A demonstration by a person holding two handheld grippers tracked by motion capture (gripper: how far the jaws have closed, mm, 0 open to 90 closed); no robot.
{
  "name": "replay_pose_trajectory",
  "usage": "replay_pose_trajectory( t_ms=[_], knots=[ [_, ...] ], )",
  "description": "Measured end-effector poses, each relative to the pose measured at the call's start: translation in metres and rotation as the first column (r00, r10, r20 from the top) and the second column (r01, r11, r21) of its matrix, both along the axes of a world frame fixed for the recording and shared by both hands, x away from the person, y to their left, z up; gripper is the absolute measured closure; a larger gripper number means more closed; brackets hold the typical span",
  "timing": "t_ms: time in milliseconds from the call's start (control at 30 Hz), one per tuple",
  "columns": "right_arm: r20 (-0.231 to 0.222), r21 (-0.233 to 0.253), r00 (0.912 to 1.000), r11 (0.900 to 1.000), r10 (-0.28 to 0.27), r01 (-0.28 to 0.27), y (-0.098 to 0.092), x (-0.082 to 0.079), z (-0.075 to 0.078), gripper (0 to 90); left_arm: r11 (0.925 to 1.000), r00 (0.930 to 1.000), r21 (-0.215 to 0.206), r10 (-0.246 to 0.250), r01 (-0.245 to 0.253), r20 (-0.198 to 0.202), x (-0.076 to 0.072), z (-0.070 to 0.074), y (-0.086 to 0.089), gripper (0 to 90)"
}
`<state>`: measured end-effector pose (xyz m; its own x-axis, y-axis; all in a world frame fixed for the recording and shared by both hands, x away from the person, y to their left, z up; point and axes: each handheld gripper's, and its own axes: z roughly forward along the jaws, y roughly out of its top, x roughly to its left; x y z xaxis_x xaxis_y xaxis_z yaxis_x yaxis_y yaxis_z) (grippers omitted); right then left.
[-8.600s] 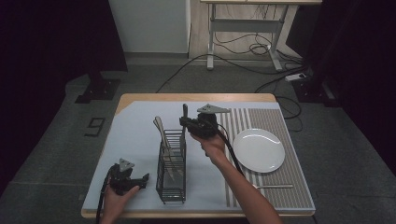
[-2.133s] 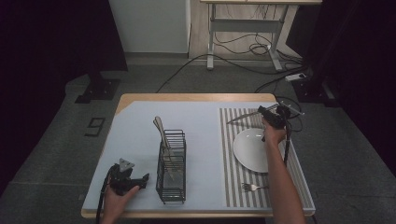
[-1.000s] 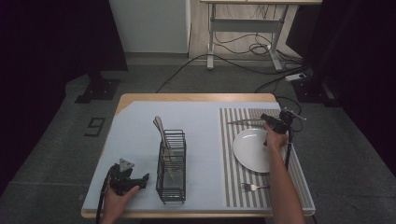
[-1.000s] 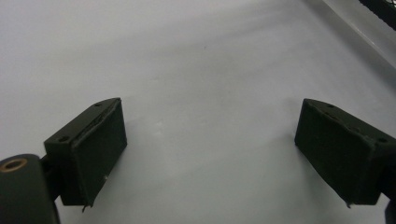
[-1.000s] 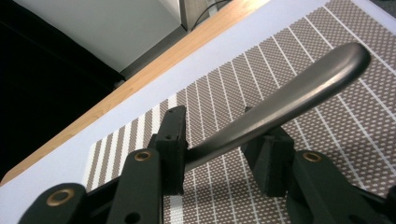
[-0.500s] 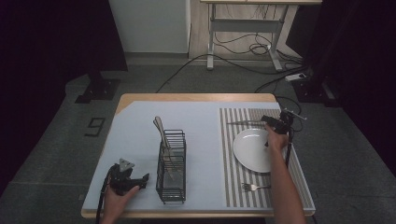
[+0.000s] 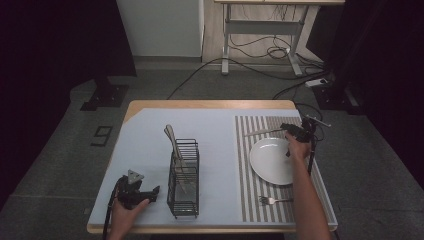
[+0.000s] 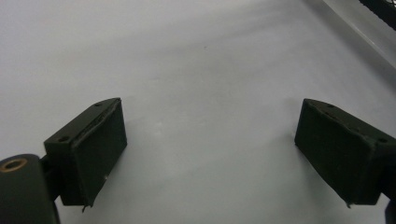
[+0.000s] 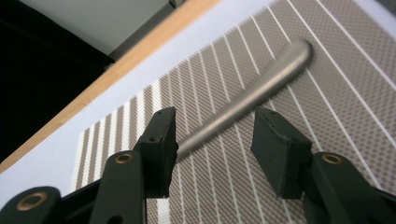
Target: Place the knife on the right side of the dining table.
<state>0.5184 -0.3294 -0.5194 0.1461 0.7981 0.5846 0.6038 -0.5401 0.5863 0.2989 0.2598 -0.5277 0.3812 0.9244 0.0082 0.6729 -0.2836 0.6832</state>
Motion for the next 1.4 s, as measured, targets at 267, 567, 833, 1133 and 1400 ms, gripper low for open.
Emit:
replay_pose_trajectory(
  t_ms=[267, 567, 833, 1133, 1400],
  knots=[
    [0.040, -0.090, 0.9979, 0.995, 0.051, -0.048, 0.013, 0.016, 0.010, 48.7, 1.0000, 1.0000, -0.001, 0.001, -0.001, 0.001, 0.000, 0.000, 0.000, 8.6],
    [-0.022, -0.202, 0.9949, 0.974, 0.098, -0.101, 0.025, 0.042, -0.003, 51.0, 1.0000, 1.0000, -0.001, 0.000, 0.000, 0.000, 0.000, 0.000, 0.000, 8.6],
    [-0.041, -0.220, 0.9953, 0.971, 0.088, -0.095, 0.026, 0.040, -0.002, 51.9, 1.0000, 1.0000, -0.001, 0.001, -0.001, 0.001, 0.000, 0.000, 0.000, 8.6],
    [-0.061, -0.233, 0.9953, 0.968, 0.075, -0.088, 0.028, 0.038, 0.000, 52.1, 1.0000, 1.0000, -0.001, 0.001, -0.001, 0.001, 0.000, 0.000, 0.000, 8.6],
    [-0.069, -0.217, 0.9953, 0.973, 0.068, -0.081, 0.026, 0.036, 0.000, 51.8, 1.0000, 1.0000, -0.001, 0.001, -0.001, 0.001, 0.000, 0.000, 0.000, 8.6]
  ],
)
